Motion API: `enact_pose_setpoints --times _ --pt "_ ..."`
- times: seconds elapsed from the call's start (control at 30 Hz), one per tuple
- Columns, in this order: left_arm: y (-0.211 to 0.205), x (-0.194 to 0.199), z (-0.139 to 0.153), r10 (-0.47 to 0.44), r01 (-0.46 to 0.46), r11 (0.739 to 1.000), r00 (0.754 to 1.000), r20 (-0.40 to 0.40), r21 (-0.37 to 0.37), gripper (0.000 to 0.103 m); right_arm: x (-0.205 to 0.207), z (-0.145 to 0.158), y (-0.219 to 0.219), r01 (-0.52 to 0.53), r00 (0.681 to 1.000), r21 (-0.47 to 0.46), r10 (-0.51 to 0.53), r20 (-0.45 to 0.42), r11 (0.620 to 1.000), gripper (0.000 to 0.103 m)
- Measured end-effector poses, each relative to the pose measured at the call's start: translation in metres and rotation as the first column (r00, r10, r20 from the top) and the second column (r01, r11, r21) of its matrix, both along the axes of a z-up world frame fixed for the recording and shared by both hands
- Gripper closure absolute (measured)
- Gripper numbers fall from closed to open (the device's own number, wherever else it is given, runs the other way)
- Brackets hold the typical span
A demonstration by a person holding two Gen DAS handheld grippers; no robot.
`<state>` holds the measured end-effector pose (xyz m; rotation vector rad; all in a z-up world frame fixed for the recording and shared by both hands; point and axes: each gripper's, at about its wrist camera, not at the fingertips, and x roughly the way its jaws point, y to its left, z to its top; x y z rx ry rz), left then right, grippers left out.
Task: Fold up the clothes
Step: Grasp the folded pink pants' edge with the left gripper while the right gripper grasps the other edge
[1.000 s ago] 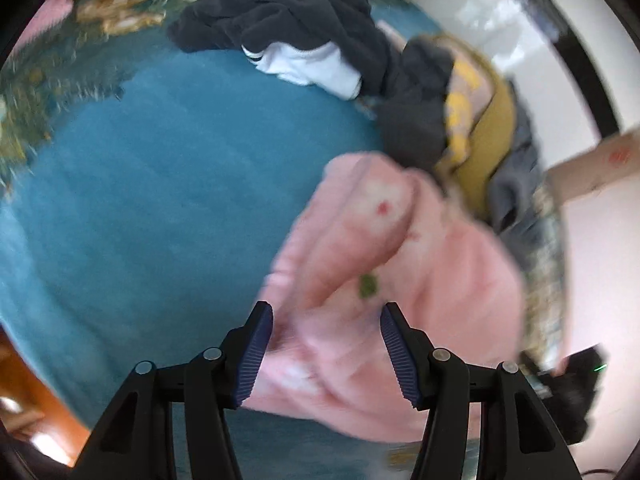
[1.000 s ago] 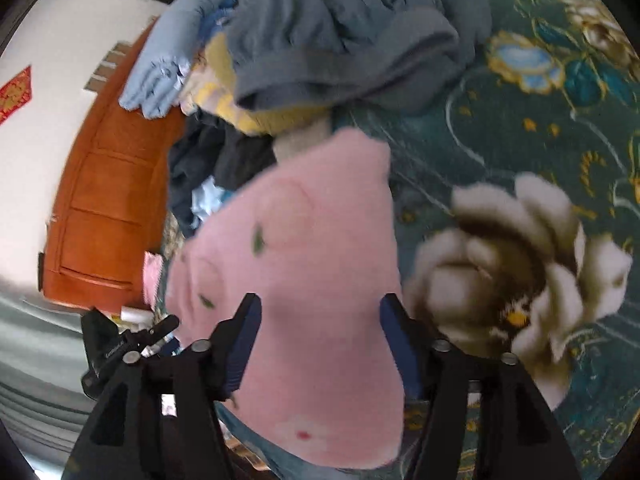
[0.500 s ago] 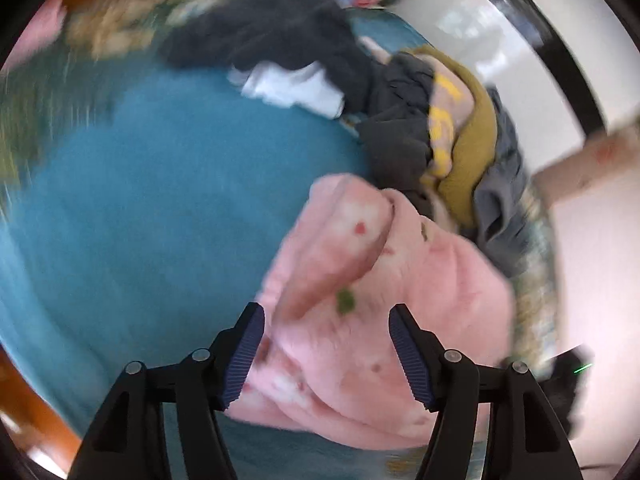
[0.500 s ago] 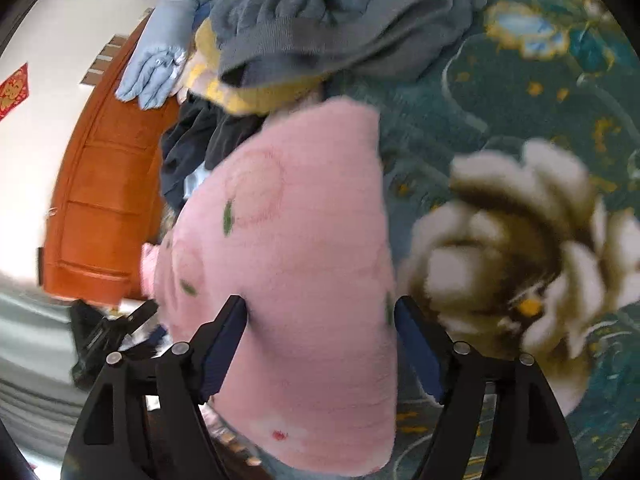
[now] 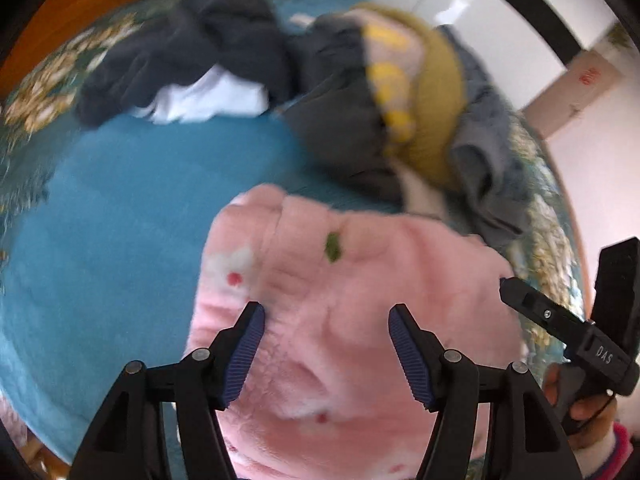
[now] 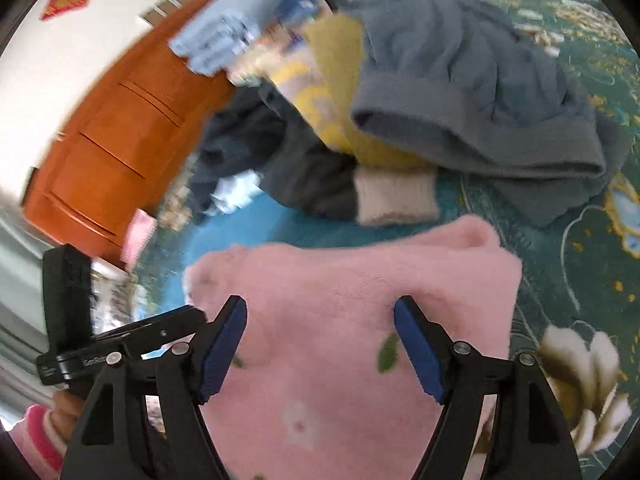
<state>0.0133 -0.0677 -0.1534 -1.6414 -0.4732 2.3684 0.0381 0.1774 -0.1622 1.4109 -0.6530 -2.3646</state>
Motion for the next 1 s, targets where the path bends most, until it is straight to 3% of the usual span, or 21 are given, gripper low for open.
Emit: enact_pose_setpoints --times 0.1,0.2,0.4,0.53,0.7,0.77,0.87,1.0 --pt "-0.021 0.007 0.015 0.054 -0.046 0.990 0.997 -0.058 0.134 0.034 0.001 0.000 0.002 0.008 1.000 -0.022 -0.008 0.000 1.000 0.026" --pt "-0.036 0.001 0.021 0.095 -0.083 0.985 0.993 -0.076 0.149 0.034 0.004 0.002 0.009 0.020 1.000 -0.041 -0.020 0.001 0.999 0.026" --pt "-0.026 -0.019 -0.001 0.039 -0.043 0.985 0.999 0.029 0.168 0.036 0.014 -0.002 0.029 0.057 0.998 -0.059 -0.055 0.035 0.997 0.026" --pt "-0.023 -0.023 -0.011 -0.001 -0.012 0.969 0.999 0.052 0.245 0.043 0.020 -0.009 0.033 0.069 0.996 -0.070 -0.065 0.058 0.995 0.026" --pt "-0.049 -0.026 -0.029 0.095 -0.145 0.912 0.985 0.146 0.384 0.063 0.019 -0.013 0.033 0.063 0.996 -0.079 -0.058 0.066 0.995 0.026" --pt "-0.051 -0.028 -0.032 0.114 -0.168 0.901 0.981 0.155 0.401 0.064 0.017 -0.016 0.032 0.068 0.995 -0.089 -0.062 0.074 0.994 0.026" --pt "-0.045 -0.035 -0.030 0.123 -0.167 0.914 0.982 0.140 0.369 0.062 0.015 -0.019 0.031 0.070 0.995 -0.095 -0.062 0.083 0.993 0.026" --pt "-0.046 -0.042 -0.035 0.154 -0.210 0.888 0.974 0.167 0.408 0.062 0.015 -0.019 0.032 0.064 0.995 -0.096 -0.056 0.084 0.993 0.026"
